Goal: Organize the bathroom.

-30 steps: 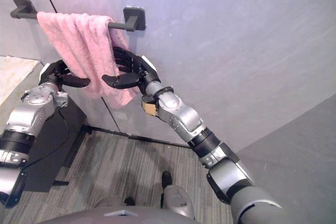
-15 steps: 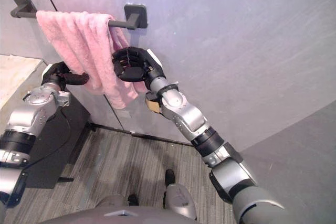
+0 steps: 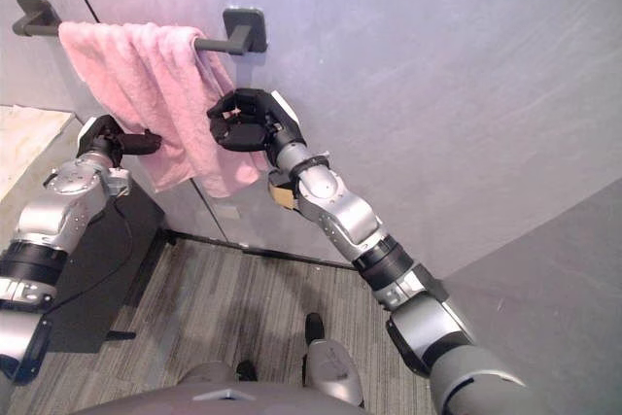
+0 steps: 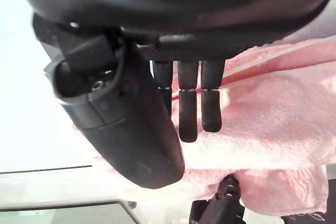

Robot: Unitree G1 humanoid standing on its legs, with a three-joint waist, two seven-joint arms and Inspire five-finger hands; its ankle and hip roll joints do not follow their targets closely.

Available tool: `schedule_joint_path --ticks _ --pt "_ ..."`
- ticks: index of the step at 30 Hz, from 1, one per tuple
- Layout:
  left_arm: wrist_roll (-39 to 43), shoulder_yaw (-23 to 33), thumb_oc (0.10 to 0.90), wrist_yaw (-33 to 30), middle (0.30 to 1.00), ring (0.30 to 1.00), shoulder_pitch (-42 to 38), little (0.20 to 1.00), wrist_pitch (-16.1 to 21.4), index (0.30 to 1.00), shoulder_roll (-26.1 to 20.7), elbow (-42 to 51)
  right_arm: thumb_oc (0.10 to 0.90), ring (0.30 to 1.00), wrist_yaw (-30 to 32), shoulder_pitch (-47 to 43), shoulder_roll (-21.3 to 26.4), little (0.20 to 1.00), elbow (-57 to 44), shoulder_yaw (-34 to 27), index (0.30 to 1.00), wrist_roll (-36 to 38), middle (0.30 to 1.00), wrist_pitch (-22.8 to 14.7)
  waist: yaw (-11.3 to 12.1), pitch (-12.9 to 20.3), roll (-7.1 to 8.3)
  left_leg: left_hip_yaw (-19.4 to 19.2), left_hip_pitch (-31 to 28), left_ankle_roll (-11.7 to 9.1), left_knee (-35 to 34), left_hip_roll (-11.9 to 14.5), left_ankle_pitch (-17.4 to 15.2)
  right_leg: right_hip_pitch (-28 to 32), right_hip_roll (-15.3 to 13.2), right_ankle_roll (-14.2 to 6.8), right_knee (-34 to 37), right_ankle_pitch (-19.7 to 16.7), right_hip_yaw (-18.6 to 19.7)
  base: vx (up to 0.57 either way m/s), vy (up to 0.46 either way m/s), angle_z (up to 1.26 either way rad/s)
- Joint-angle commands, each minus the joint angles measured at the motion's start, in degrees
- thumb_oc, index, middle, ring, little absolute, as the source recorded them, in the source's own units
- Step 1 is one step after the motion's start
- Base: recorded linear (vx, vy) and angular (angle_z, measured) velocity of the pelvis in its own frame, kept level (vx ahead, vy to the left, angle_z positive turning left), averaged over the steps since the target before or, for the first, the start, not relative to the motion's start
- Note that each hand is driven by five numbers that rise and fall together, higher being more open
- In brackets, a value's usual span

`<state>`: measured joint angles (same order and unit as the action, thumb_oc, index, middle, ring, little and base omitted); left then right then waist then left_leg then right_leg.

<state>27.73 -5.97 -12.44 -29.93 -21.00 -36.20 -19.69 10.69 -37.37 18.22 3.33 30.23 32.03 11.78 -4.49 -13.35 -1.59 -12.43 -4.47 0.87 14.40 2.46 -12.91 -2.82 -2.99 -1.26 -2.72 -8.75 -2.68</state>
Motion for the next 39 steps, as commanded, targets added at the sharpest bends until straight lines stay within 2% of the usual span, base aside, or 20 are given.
schedule_joint_path --ticks 1,5,9,16,22,28,30,31,32,33,34,38,39 --pt "0.3 0.3 0.4 -1.7 0.3 0.3 -7.5 0.3 8.5 0.3 -3.2 4.1 0.8 0.9 -0.2 -8.9 -2.8 0.9 -4.9 -3.0 0.9 -0.6 0.9 -6.5 0.6 3.7 -0.66 -0.5 -0.3 0.4 -3.4 -0.8 4.8 1.7 -3.0 -5.9 -5.1 10.4 2.8 0.0 0.0 0.0" --pt "0.4 0.4 0.4 -1.9 0.3 0.3 -7.5 0.3 8.1 0.3 -3.4 4.7 0.8 0.9 -0.6 -9.0 -2.8 0.9 -4.6 -2.5 0.9 0.6 0.9 -6.3 0.6 3.8 -0.56 -0.6 -0.3 0.5 -3.3 -0.8 4.8 1.7 -2.9 -5.8 -5.1 10.4 3.0 0.0 0.0 0.0" --pt "0.2 0.2 0.4 -1.8 0.3 0.3 -7.0 0.3 8.1 0.3 -3.1 4.7 0.8 0.9 -0.2 -9.0 -3.2 0.9 -4.3 -2.4 0.9 -1.7 0.9 -9.5 0.6 3.6 -0.69 -0.6 -0.3 0.7 -3.0 -1.0 4.6 1.5 -2.8 -5.8 -5.4 10.3 3.3 0.0 0.042 -0.01" --pt "0.0 0.3 0.4 -3.4 0.3 0.3 -7.1 0.3 6.3 0.3 -2.3 5.8 0.8 0.9 1.0 -8.9 -4.0 0.9 -5.1 -2.2 0.9 -2.9 0.9 -9.0 0.8 3.7 -0.8 -0.7 -0.5 1.2 -3.1 -1.7 4.4 1.5 -3.4 -6.1 -6.3 10.6 3.1 0.02 0.078 -0.01" --pt "1.3 -0.5 0.4 -5.1 0.3 0.3 -7.8 0.3 4.6 0.3 -1.6 6.8 0.8 0.9 5.0 -9.3 -4.2 0.9 -5.4 -2.0 0.9 -5.2 0.9 -9.1 1.0 2.7 -0.69 -0.6 0.1 1.9 -2.1 -2.7 3.9 0.6 -4.6 -6.8 -7.8 10.2 2.7 -0.01 0.108 0.02" --pt "1.7 0.2 0.4 -5.7 0.3 0.3 -7.5 0.3 1.9 0.3 -1.4 8.4 0.8 0.9 4.2 -9.8 -4.3 0.9 -5.8 -2.7 0.9 -7.3 0.9 -8.9 1.7 1.8 0.04 -2.6 0.2 2.7 -1.9 -4.0 3.2 -1.5 -7.9 -9.0 -8.4 7.7 -0.2 -0.01 0.097 -0.11" --pt "1.7 0.9 0.4 -6.1 0.3 0.3 -7.0 0.3 1.4 0.3 -1.9 8.6 0.8 0.9 4.0 -10.0 -4.2 0.9 -6.2 -2.7 0.9 -6.3 0.9 -8.3 2.4 1.7 0.23 -4.2 -0.2 2.8 -2.5 -3.8 3.0 -2.3 -8.9 -9.3 -9.5 7.1 -3.3 -0.01 0.03 -0.22" --pt "1.5 1.5 0.4 -6.8 0.3 0.3 -6.7 0.3 1.0 0.3 -2.5 8.6 0.8 0.9 3.5 -10.8 -3.9 0.9 -6.4 -2.7 0.9 -4.8 0.9 -7.9 2.8 1.5 0.2 -6.9 -1.2 3.2 -3.1 -3.0 2.7 -3.0 -8.7 -9.1 -11.8 8.5 -8.0 -0.01 0.026 -0.32" --pt "1.3 1.7 0.4 -6.6 0.3 0.3 -6.4 0.3 0.9 0.3 -2.4 8.6 0.8 0.9 4.0 -11.1 -3.7 0.9 -6.8 -2.5 0.9 -4.1 0.9 -7.1 2.8 1.5 0.08 -7.9 -1.3 3.5 -3.3 -2.8 3.0 -3.6 -7.1 -8.0 -13.5 10.0 -8.6 0.0 0.023 -0.69" --pt "1.2 1.8 0.4 -6.5 0.3 0.3 -6.3 0.3 0.8 0.3 -2.3 8.6 0.8 0.9 4.0 -11.1 -3.6 0.9 -6.9 -2.5 0.9 -4.0 0.9 -7.0 2.8 1.5 0.01 -8.0 -1.3 3.4 -3.2 -2.7 3.0 -3.7 -6.7 -7.8 -14.0 10.5 -8.5 0.03 0.008 -1.09" --pt "0.9 1.9 0.4 -6.1 0.3 0.3 -6.0 0.3 1.0 0.3 -2.3 8.5 0.8 0.9 4.2 -11.2 -2.9 0.9 -7.4 -2.5 0.9 -3.3 0.9 -6.5 2.2 1.4 -0.15 -8.0 -1.6 3.3 -2.9 -2.8 3.0 -3.9 -3.7 -6.3 -15.6 13.1 -8.3 0.04 -0.013 -1.16" --pt "2.0 1.0 0.4 -6.4 0.3 0.3 -6.0 0.3 2.9 0.3 -1.6 7.9 0.8 0.9 3.2 -9.3 -1.8 0.9 -7.5 -3.4 0.9 -4.8 0.9 -7.0 1.0 1.3 0.05 -6.1 -0.2 3.0 -1.2 -4.3 2.6 -3.5 0.9 -4.0 -14.0 14.0 -5.6 0.05 -0.029 -0.08" --pt "1.9 -1.0 0.4 -6.5 0.3 0.3 -7.1 0.3 5.7 0.3 0.0 5.0 0.8 0.9 3.4 -8.9 -1.4 0.9 -4.9 -3.4 0.9 -4.6 0.9 -9.0 0.6 1.1 0.9 -5.6 1.9 1.8 6.4 -4.6 0.9 -1.8 1.6 -2.4 -12.0 13.9 -5.0 0.04 -0.057 0.39"
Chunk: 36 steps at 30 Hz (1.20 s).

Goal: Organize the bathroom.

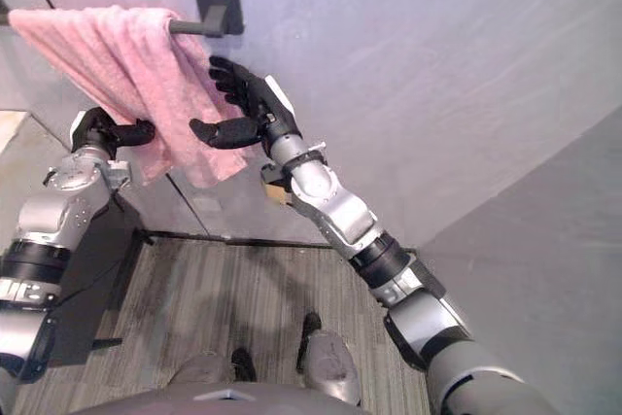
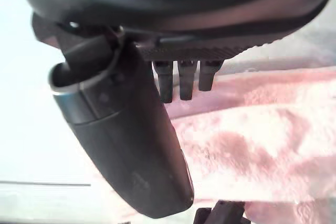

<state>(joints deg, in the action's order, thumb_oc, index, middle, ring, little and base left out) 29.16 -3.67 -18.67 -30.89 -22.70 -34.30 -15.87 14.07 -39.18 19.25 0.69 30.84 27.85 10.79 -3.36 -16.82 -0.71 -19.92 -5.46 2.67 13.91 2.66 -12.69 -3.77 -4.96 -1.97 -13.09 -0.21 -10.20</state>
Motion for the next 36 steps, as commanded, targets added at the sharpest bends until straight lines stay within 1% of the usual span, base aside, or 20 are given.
schedule_joint_path --ticks 1,2,3,4,5,6,7,9,11,12,13,14,17,20,25,28,32,34,36 --pt "0.4 -4.3 0.4 -0.5 0.3 0.3 -6.7 0.3 8.6 0.3 -1.3 0.0 0.8 0.9 -0.4 -6.9 -2.8 0.9 -1.2 -4.2 0.9 -1.3 0.9 -8.9 -0.5 4.0 0.29 3.4 4.7 -1.5 12.7 -4.3 2.8 -0.1 4.0 -1.0 -1.1 5.2 3.1 0.02 -0.088 0.45" --pt "-0.1 -5.7 0.4 -0.6 0.3 0.3 -7.3 0.3 10.5 0.3 -0.4 -1.7 0.8 0.9 -0.5 -7.3 -3.1 0.9 0.4 -4.5 0.9 -1.3 0.9 -9.9 0.0 3.4 0.68 5.5 8.3 -3.7 17.1 -3.1 7.2 0.8 4.2 -0.3 -0.6 4.5 3.5 0.0 -0.036 0.33" --pt "-0.5 -5.0 0.4 0.5 0.3 0.3 -7.7 0.3 9.2 0.3 -0.5 -0.9 0.8 0.9 -0.3 -8.4 -2.3 0.9 1.6 -4.6 0.9 -0.4 0.9 -10.1 0.3 2.9 0.53 7.2 10.2 -5.2 17.4 -1.1 9.4 1.6 4.5 0.2 -0.1 4.4 3.6 -0.01 0.049 0.18" --pt "-0.1 -4.5 0.4 1.5 0.3 0.3 -7.9 0.3 8.5 0.3 -1.0 -0.3 0.8 0.9 0.4 -9.3 -1.9 0.9 1.9 -4.4 0.9 -0.5 0.9 -9.7 0.4 2.8 0.21 8.3 10.1 -4.9 14.3 0.5 9.0 1.6 4.2 0.4 0.1 4.3 3.5 0.01 0.185 -0.04" --pt "1.0 -4.0 0.4 3.0 0.3 0.3 -8.0 0.3 8.4 0.3 -2.0 0.0 0.8 0.9 1.1 -10.3 -1.4 0.9 2.0 -4.3 0.9 -0.7 0.9 -8.7 0.4 2.8 -0.08 9.5 9.0 -4.0 10.7 1.4 8.0 1.0 3.8 0.3 -0.3 4.6 3.6 0.02 0.245 -0.23" --pt "2.6 -3.7 0.4 3.7 0.3 0.3 -8.1 0.3 8.1 0.3 -3.6 0.6 0.8 0.9 1.3 -10.6 -1.0 0.9 1.9 -4.3 0.9 -1.1 0.9 -8.3 0.5 2.6 -0.19 11.2 8.6 -3.8 10.1 1.2 7.9 0.7 3.1 0.4 -1.0 4.9 4.3 0.02 0.252 -0.24" --pt "3.8 -3.4 0.4 3.7 0.3 0.3 -8.1 0.3 7.6 0.3 -5.0 1.2 0.8 0.9 0.8 -10.5 -0.8 0.9 1.6 -4.6 0.9 -1.4 0.9 -8.3 0.9 2.0 -0.36 13.6 8.9 -3.7 10.5 0.3 6.9 0.4 2.4 0.3 -2.3 5.4 5.1 -0.02 0.217 -0.08" --pt "4.3 -1.9 0.4 4.1 0.3 0.3 -7.7 0.3 6.8 0.3 -6.8 2.2 0.8 0.9 -0.1 -10.1 -0.4 0.9 1.5 -5.1 0.9 -0.8 0.9 -9.4 1.0 1.8 -0.86 13.6 8.2 -2.9 8.4 -0.5 4.6 -1.3 1.2 -0.8 -4.7 5.9 6.2 -0.02 0.177 -0.08" --pt "4.3 -1.6 0.4 4.6 0.3 0.3 -7.5 0.3 6.9 0.3 -7.6 2.6 0.8 0.9 -0.3 -9.8 0.0 0.9 1.1 -5.6 0.9 -0.4 0.9 -9.8 1.3 1.8 -1.06 14.9 8.1 -2.9 8.1 -1.1 4.1 -1.7 0.6 -1.2 -5.1 6.0 7.2 0.04 0.106 -0.3" --pt "4.7 -0.5 0.4 5.2 0.3 0.3 -7.1 0.3 6.2 0.3 -9.2 3.1 0.8 0.9 -0.6 -9.8 -0.1 0.9 0.6 -5.7 0.9 -0.3 0.9 -9.7 2.5 1.7 -0.76 20.4 8.7 -3.1 9.4 -2.7 4.4 -1.6 0.2 -1.8 -4.2 5.2 9.6 0.05 0.081 -0.33" --pt "4.5 0.5 0.4 6.1 0.3 0.3 -6.4 0.3 6.5 0.3 -10.1 2.8 0.8 0.9 -0.3 -10.2 -0.4 0.9 0.5 -5.3 0.9 0.1 0.9 -9.6 3.2 1.8 -0.44 23.1 9.2 -2.9 9.5 -3.9 4.3 -2.0 -0.1 -2.1 -3.3 4.2 10.6 0.06 0.101 -0.43" --pt "4.2 1.4 0.4 6.6 0.3 0.3 -5.7 0.3 7.4 0.3 -10.6 2.2 0.8 0.9 -0.2 -10.6 -1.0 0.9 0.4 -4.8 0.9 0.0 0.9 -9.4 3.5 1.8 -0.36 23.8 8.8 -2.4 8.4 -4.8 3.2 -2.2 -0.3 -2.5 -2.6 3.7 11.3 0.02 0.092 -0.37" --pt "5.2 2.1 0.4 6.1 0.3 0.3 -5.7 0.3 8.0 0.3 -11.5 0.9 0.8 0.9 -0.7 -11.1 -2.1 0.9 0.3 -4.2 0.9 -1.0 0.9 -8.8 3.3 1.8 -1.02 20.3 6.7 -1.6 4.4 -4.1 3.3 -2.9 -0.4 -3.2 -2.5 3.4 10.7 0.01 0.063 -0.68" --pt "6.2 1.7 0.4 6.3 0.3 0.3 -7.2 0.3 8.7 0.3 -12.5 -1.6 0.8 0.9 0.6 -11.5 -3.1 0.9 -0.5 -3.5 0.9 -0.5 0.9 -7.3 2.8 1.6 -1.18 18.2 5.9 -1.3 2.4 -3.7 3.4 -2.9 -0.4 -4.0 -0.7 2.8 11.0 -0.02 0.033 -0.26" --pt "7.5 1.2 0.4 5.9 0.3 0.3 -8.6 0.3 9.6 0.3 -13.5 -2.9 0.8 0.9 0.6 -12.2 -2.1 0.9 -0.4 -3.3 0.9 -0.3 0.9 -8.2 2.8 1.2 -1.14 17.1 5.9 -1.5 -0.8 -3.1 5.3 -2.1 -0.2 -4.3 1.8 2.5 10.8 -0.05 -0.009 -0.04" --pt "6.9 0.7 0.4 6.1 0.3 0.3 -9.5 0.3 9.6 0.3 -13.2 -3.3 0.8 0.9 0.8 -12.8 -1.4 0.9 0.1 -3.6 0.9 1.6 0.9 -8.8 2.8 1.0 -0.95 16.7 6.1 -1.6 -0.8 -2.7 5.3 -1.8 -0.1 -4.2 2.0 2.6 10.8 -0.02 -0.029 0.05" --pt "6.0 0.5 0.4 6.2 0.3 0.3 -9.7 0.3 9.1 0.3 -12.8 -3.2 0.8 0.9 0.4 -12.6 -1.4 0.9 0.2 -3.5 0.9 3.7 0.9 -7.4 2.9 1.5 -0.69 16.7 5.8 -1.7 -0.7 -2.5 5.3 -0.7 0.0 -4.1 2.7 2.8 10.9 0.03 -0.018 0.12" --pt "5.9 0.3 0.4 5.8 0.3 0.3 -9.8 0.3 8.6 0.3 -12.7 -2.6 0.8 0.9 -0.3 -12.3 -1.6 0.9 0.4 -3.0 0.9 6.3 0.9 -5.2 2.9 2.0 -0.59 16.6 5.6 -1.9 -0.7 -2.4 5.4 -0.2 0.1 -4.0 3.0 2.9 10.9 0.06 0.002 0.01" --pt "6.2 0.2 0.4 5.7 0.3 0.3 -9.8 0.3 8.2 0.3 -13.0 -2.1 0.8 0.9 -0.3 -11.6 -1.9 0.9 0.9 -2.4 0.9 8.7 0.9 -4.6 3.0 2.3 -0.54 16.6 5.5 -1.9 -0.8 -2.2 5.5 0.1 0.1 -4.0 3.0 3.0 10.9 0.03 0.004 -0.02"
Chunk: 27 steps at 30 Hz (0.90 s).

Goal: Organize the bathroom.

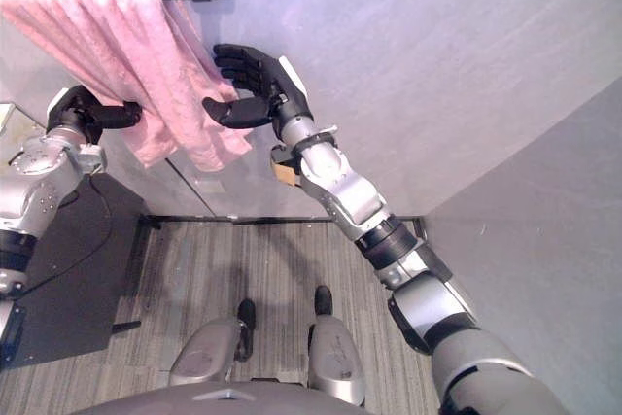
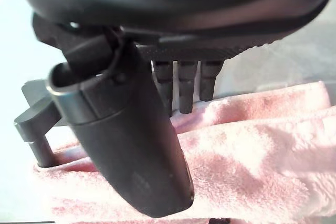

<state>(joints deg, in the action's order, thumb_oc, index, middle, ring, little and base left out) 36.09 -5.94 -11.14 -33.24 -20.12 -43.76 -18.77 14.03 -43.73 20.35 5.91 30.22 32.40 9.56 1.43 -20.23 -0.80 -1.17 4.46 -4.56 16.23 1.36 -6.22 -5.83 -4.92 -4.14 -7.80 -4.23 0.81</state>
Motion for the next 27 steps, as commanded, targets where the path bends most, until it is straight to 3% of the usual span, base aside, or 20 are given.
schedule_joint_path --ticks 1,7,21,22,27 --pt "-0.8 2.5 0.4 -1.9 0.3 0.3 -7.5 0.3 5.6 0.3 -3.5 0.9 0.8 0.9 -0.3 -7.1 -3.0 0.9 -4.4 -1.8 0.9 4.2 0.9 -3.4 -1.8 5.7 -0.45 -2.2 -4.5 5.3 -3.1 -0.9 -1.0 2.2 0.1 -1.8 -2.3 7.0 -0.1 0.05 0.01 0.02" --pt "1.0 1.3 0.4 -2.3 0.3 0.3 -8.5 0.3 3.9 0.3 -3.7 1.6 0.8 0.9 0.2 -4.6 -4.8 0.9 -2.8 -0.3 0.9 8.8 0.9 -4.2 -1.7 6.4 -0.36 -2.6 -4.9 5.1 -3.3 -0.4 -0.8 3.1 -0.1 -1.9 -2.0 7.3 -0.5 0.02 0.006 0.0" --pt "0.8 -0.3 0.4 -3.5 0.3 0.3 -9.3 0.3 4.4 0.3 -2.4 -0.3 0.8 0.9 -0.8 -3.6 -7.4 0.9 -3.4 1.5 0.9 7.6 0.9 -6.3 -1.4 6.8 -0.78 -2.4 -5.1 5.1 -3.7 -0.5 -0.6 3.6 -1.2 -2.6 -1.6 7.0 -0.6 0.01 0.002 0.0" --pt "0.8 -0.8 0.4 -4.3 0.3 0.3 -9.8 0.3 4.2 0.3 -2.1 -0.4 0.4 0.3 -0.5 -3.9 -7.8 0.3 -3.5 1.8 0.3 7.5 0.3 -6.0 -1.4 6.6 -0.89 -2.3 -5.1 5.1 -4.0 -0.5 -0.4 3.5 -1.4 -2.7 -1.7 7.0 -0.6 0.0 0.0 0.0" --pt "1.4 -1.7 0.4 -5.1 0.3 0.3 -12.1 0.3 2.9 0.3 -2.7 -1.0 0.4 0.3 0.2 -4.8 -8.3 0.3 -3.3 2.3 0.3 6.4 0.3 -6.1 -1.1 6.3 -1.0 -2.0 -4.6 5.1 -4.6 -0.6 0.5 3.1 -1.9 -2.9 -1.8 6.5 -0.5 -0.01 -0.004 0.04"
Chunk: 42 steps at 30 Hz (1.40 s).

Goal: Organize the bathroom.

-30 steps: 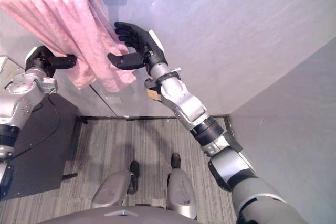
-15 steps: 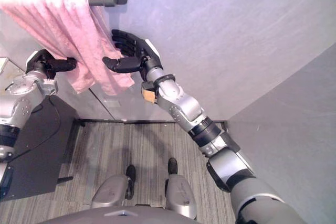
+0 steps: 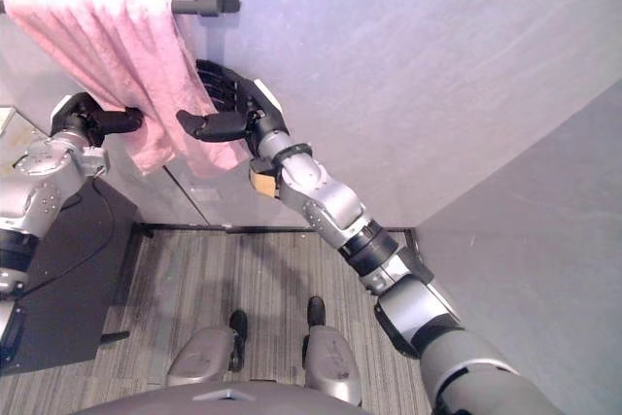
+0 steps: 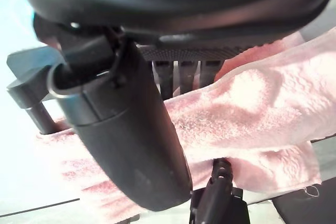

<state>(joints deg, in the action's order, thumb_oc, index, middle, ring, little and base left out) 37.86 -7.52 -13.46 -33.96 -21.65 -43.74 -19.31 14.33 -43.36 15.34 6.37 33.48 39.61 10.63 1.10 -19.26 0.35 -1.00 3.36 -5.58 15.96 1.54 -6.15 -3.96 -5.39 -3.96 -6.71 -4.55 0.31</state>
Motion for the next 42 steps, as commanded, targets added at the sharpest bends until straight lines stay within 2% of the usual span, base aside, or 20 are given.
schedule_joint_path --ticks 1,12,18,21,23,27,34,36,42 --pt "-0.1 -0.3 0.4 -3.1 0.3 0.3 -11.9 0.3 4.2 0.3 -2.8 -0.6 0.4 0.3 0.1 -5.3 -3.4 0.3 -3.7 -0.9 0.3 -0.8 0.3 -7.3 -0.7 5.2 -2.12 -2.0 -3.3 6.2 -4.3 -0.8 0.5 1.2 -1.5 -3.1 -3.0 6.9 0.0 -0.03 -0.012 0.04" --pt "0.9 -2.6 0.4 -5.5 0.3 0.3 -17.1 0.3 1.7 0.3 -3.7 -1.1 0.4 0.3 2.5 -7.1 -3.1 0.3 -4.0 -1.2 0.3 -0.5 0.3 -7.6 -0.6 3.8 -1.77 -1.8 -2.0 6.4 -3.1 -0.8 0.5 0.4 -2.5 -3.7 -4.6 7.0 0.7 -0.01 -0.005 0.02" --pt "1.1 -3.8 0.4 -8.1 0.3 0.3 -18.9 0.3 0.3 0.3 -2.9 -1.4 0.4 0.3 2.6 -6.5 -3.1 0.3 -3.8 -1.5 0.3 -0.7 0.3 -7.2 -0.7 4.5 -1.7 -2.0 -2.1 6.5 -2.9 -1.0 0.4 1.0 -2.9 -4.0 -4.8 7.3 0.5 0.01 -0.002 0.0" --pt "1.5 -3.8 0.4 -13.4 0.3 0.3 -19.7 0.3 0.9 0.3 -2.7 -2.0 0.4 0.3 3.2 -6.2 -3.0 0.3 -3.3 -1.5 0.3 -1.2 0.3 -7.3 -0.7 4.9 -1.53 -2.4 -2.5 6.4 -2.8 -1.0 0.3 1.6 -2.9 -4.0 -4.3 7.2 0.1 0.03 -0.026 0.04" --pt "1.9 -2.8 0.4 -19.0 0.3 0.3 -19.6 0.3 2.3 0.3 -2.7 -2.8 0.4 0.3 3.4 -5.9 -2.9 0.3 -2.7 -1.4 0.3 -1.5 0.3 -7.4 -0.6 5.3 -1.43 -2.7 -2.8 6.3 -2.8 -0.8 0.3 2.0 -2.7 -3.8 -3.9 7.2 -0.2 0.02 -0.014 0.0" --pt "0.0 0.7 0.4 -21.7 0.3 0.3 -18.0 0.3 4.2 0.3 -4.5 -2.8 0.4 0.3 4.2 -5.5 -2.7 0.3 -2.0 -1.3 0.3 -3.6 0.3 -7.2 -0.1 5.7 -1.38 -3.1 -3.1 6.1 -2.9 -0.5 0.1 2.7 -2.3 -3.5 -2.8 7.2 -0.7 0.01 -0.031 -0.05" --pt "-0.5 5.6 0.4 -19.9 0.3 0.3 -13.0 0.3 3.7 0.3 -6.2 -0.2 0.4 0.3 4.3 -4.8 -1.6 0.3 -2.0 -2.0 0.3 -6.5 0.3 -5.5 0.9 5.7 -1.5 -3.2 -3.0 5.9 -2.2 -0.4 -0.2 3.2 -2.3 -3.2 -2.3 7.2 -1.6 0.0 -0.009 0.0" --pt "-0.8 8.1 0.4 -18.3 0.3 0.3 -10.1 0.3 3.5 0.3 -7.1 1.2 0.4 0.3 3.8 -4.6 -0.9 0.3 -1.9 -2.2 0.3 -8.7 0.3 -3.9 1.4 5.7 -1.52 -3.3 -2.9 5.8 -1.7 -0.4 -0.4 3.4 -2.5 -3.2 -2.1 7.0 -2.1 0.0 -0.015 0.04" --pt "-1.2 10.0 0.4 -16.7 0.3 0.3 -8.0 0.3 4.0 0.3 -8.4 1.3 0.4 0.3 3.6 -4.7 0.1 0.3 -0.3 -2.0 0.3 -9.1 0.3 -3.2 1.8 5.7 -1.79 -3.3 -3.0 5.9 -1.5 -0.3 -0.6 3.5 -2.8 -3.2 -2.2 7.1 -2.5 0.0 -0.003 0.02"
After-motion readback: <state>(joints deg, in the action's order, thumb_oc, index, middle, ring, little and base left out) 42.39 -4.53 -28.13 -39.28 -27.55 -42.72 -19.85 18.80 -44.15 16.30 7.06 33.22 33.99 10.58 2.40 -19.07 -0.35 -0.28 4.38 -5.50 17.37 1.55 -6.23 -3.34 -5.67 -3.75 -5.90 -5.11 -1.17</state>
